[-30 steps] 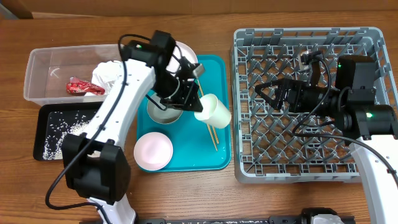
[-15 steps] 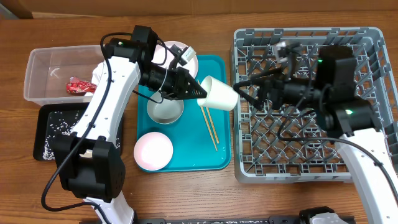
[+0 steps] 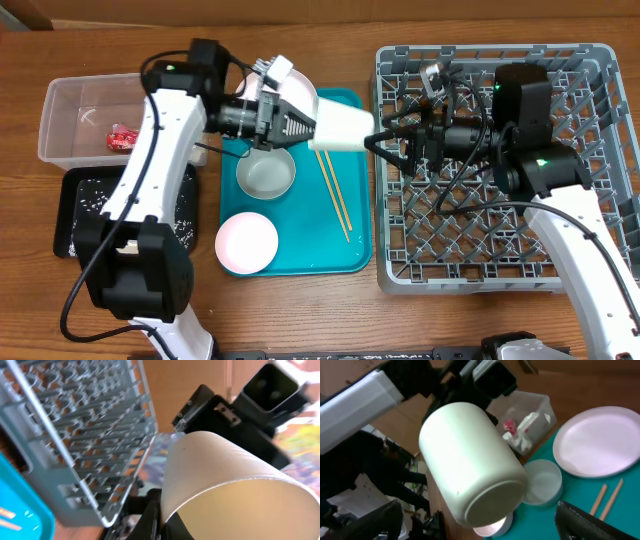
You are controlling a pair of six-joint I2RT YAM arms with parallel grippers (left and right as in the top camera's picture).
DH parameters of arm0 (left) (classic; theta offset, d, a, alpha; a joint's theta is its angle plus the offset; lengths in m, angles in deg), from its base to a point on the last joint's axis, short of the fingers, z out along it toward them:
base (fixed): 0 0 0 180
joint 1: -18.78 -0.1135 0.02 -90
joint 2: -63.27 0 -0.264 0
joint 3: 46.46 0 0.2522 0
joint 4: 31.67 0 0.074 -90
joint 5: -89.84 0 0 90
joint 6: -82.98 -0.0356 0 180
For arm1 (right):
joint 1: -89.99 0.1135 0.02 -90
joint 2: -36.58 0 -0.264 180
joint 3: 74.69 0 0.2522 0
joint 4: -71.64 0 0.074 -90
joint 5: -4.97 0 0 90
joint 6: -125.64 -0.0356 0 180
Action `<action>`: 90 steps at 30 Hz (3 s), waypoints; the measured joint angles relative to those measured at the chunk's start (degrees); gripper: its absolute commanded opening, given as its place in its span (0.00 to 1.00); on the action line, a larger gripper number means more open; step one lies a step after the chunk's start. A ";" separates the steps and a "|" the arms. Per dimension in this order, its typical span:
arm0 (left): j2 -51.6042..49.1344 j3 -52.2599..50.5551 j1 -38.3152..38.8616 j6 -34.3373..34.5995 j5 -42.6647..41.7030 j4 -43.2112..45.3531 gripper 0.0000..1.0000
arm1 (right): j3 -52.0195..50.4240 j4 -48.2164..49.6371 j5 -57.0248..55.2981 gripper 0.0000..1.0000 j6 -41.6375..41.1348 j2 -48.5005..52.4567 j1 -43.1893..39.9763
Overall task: Sort waste into correct bins and load items into the dishwasher
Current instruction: 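Lift the white cup with left gripper and hand it to right gripper, then place the white cup upside down in the rack's front corner with right gripper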
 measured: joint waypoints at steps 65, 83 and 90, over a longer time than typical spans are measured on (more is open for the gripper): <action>0.00 0.35 -7.78 5.64 32.13 9.97 0.64 | -0.07 -35.04 -40.24 0.59 -18.34 -15.08 -2.27; 0.00 5.27 0.66 10.67 60.78 8.35 0.69 | -0.04 -53.13 -59.01 0.59 -31.71 -15.47 10.16; 0.00 5.27 3.93 11.45 68.85 8.33 0.69 | -0.04 -57.46 -61.05 0.60 -34.36 -7.50 14.88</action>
